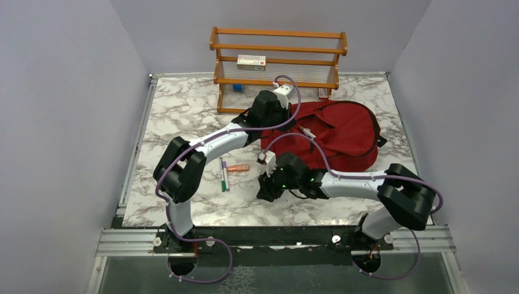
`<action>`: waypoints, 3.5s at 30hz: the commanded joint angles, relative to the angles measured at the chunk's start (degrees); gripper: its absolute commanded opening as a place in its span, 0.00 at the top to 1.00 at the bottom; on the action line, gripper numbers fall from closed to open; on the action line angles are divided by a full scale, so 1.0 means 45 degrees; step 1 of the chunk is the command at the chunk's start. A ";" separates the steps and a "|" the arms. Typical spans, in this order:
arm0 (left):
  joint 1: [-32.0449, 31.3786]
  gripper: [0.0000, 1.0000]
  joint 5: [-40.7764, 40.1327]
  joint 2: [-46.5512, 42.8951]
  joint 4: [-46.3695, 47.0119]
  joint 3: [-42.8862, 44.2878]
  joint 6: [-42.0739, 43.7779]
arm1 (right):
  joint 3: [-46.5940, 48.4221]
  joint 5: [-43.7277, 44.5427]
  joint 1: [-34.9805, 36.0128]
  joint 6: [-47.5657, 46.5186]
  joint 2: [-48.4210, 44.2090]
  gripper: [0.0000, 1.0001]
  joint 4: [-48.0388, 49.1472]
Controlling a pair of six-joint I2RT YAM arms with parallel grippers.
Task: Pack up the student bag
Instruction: Pick up the stationery from the center of the board.
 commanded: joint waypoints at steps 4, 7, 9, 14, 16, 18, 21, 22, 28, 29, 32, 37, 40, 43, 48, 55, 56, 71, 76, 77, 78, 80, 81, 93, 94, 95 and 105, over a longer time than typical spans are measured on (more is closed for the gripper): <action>0.0403 1.00 0.0055 -0.0614 0.0025 0.0283 0.0126 | 0.1615 0.2193 0.1574 0.1558 0.2327 0.54 0.1373; 0.0452 1.00 0.0021 -0.0699 0.0071 0.0194 0.0100 | 0.2511 0.3274 0.1981 0.2449 0.3245 0.54 0.0759; 0.0449 1.00 0.0032 -0.0722 0.0096 0.0182 0.0104 | 0.2907 0.4233 0.2193 0.3114 0.3597 0.54 0.0510; 0.0450 1.00 0.0165 -0.0703 0.0095 0.0148 0.0031 | 0.3922 0.5348 0.2361 0.4276 0.4364 0.54 0.0191; 0.0449 1.00 0.0217 -0.0720 0.0098 0.0140 0.0021 | 0.4277 0.5650 0.2444 0.4503 0.4642 0.54 0.0149; 0.0461 1.00 0.0237 -0.0740 0.0098 0.0139 0.0025 | 0.4657 0.6026 0.2479 0.4772 0.4930 0.54 -0.0063; 0.0452 1.00 0.0225 -0.0780 0.0098 0.0114 0.0046 | 0.5428 0.6594 0.2470 0.5046 0.5531 0.54 -0.0629; 0.0445 1.00 0.0253 -0.0781 0.0098 0.0105 0.0046 | 0.5680 0.6760 0.2470 0.5142 0.5725 0.54 -0.0865; 0.0459 1.00 0.0276 -0.0781 0.0078 0.0093 0.0099 | 0.6413 0.7191 0.2470 0.5137 0.6351 0.55 -0.1178; 0.0451 1.00 0.0262 -0.0781 0.0086 0.0085 0.0104 | 0.6490 0.7271 0.2470 0.5151 0.6410 0.55 -0.1197; 0.0459 1.00 0.0254 -0.0793 0.0078 0.0064 0.0124 | 0.6750 0.7486 0.2470 0.5125 0.6576 0.55 -0.1369; 0.0464 1.00 0.0276 -0.0815 0.0089 0.0048 0.0142 | 0.7007 0.7488 0.2470 0.5080 0.6810 0.56 -0.1359; 0.0449 1.00 0.0226 -0.0856 0.0078 0.0039 0.0181 | 0.7078 0.7506 0.2470 0.5080 0.6894 0.57 -0.1274; 0.0452 1.00 0.0218 -0.0904 0.0075 0.0040 0.0217 | 0.6927 0.7411 0.2470 0.5018 0.6817 0.57 -0.0860; 0.0449 1.00 0.0213 -0.1008 0.0079 0.0044 0.0261 | 0.6600 0.7330 0.2470 0.4978 0.6592 0.57 -0.0302; 0.0449 1.00 0.0305 -0.1093 0.0116 0.0018 0.0260 | 0.6445 0.7238 0.2470 0.4906 0.6538 0.57 0.0019; 0.0452 1.00 0.0326 -0.1111 0.0127 0.0024 0.0261 | 0.6469 0.7143 0.2470 0.4863 0.6573 0.56 0.0034; 0.0745 1.00 0.1260 -0.1308 0.0195 0.0200 -0.0128 | 0.6685 0.6962 0.2470 0.4533 0.6964 0.54 0.0115; 0.0791 1.00 0.1508 -0.1328 0.0251 0.0208 -0.0268 | 0.6788 0.7035 0.2470 0.4553 0.7143 0.54 -0.0079; 0.0800 1.00 0.1539 -0.1328 0.0271 0.0199 -0.0294 | 0.6759 0.7012 0.2470 0.4553 0.7110 0.54 -0.0022; 0.0801 1.00 0.1572 -0.1328 0.0273 0.0198 -0.0319 | 0.6738 0.6995 0.2470 0.4536 0.7084 0.54 0.0046; 0.0801 1.00 0.1604 -0.1328 0.0264 0.0218 -0.0297 | 0.6769 0.7023 0.2470 0.4488 0.7123 0.54 0.0056; 0.0801 1.00 0.1604 -0.1345 0.0228 0.0225 -0.0263 | 0.6817 0.7092 0.2470 0.4418 0.7178 0.54 0.0000; 0.0935 1.00 0.1952 -0.1571 -0.0280 0.0707 -0.0285 | 0.7283 0.7143 0.2469 0.4292 0.7881 0.51 -0.0743; 0.0956 1.00 0.1951 -0.1595 -0.0291 0.0709 -0.0286 | 0.7277 0.7141 0.2468 0.4330 0.7862 0.51 -0.0752; 0.0962 1.00 0.1968 -0.1615 -0.0307 0.0721 -0.0286 | 0.7237 0.7140 0.2470 0.4364 0.7783 0.51 -0.0712; 0.1016 1.00 0.2464 -0.1698 -0.0596 0.1160 -0.0579 | 0.7241 0.6586 0.2412 0.5078 0.7361 0.50 -0.0136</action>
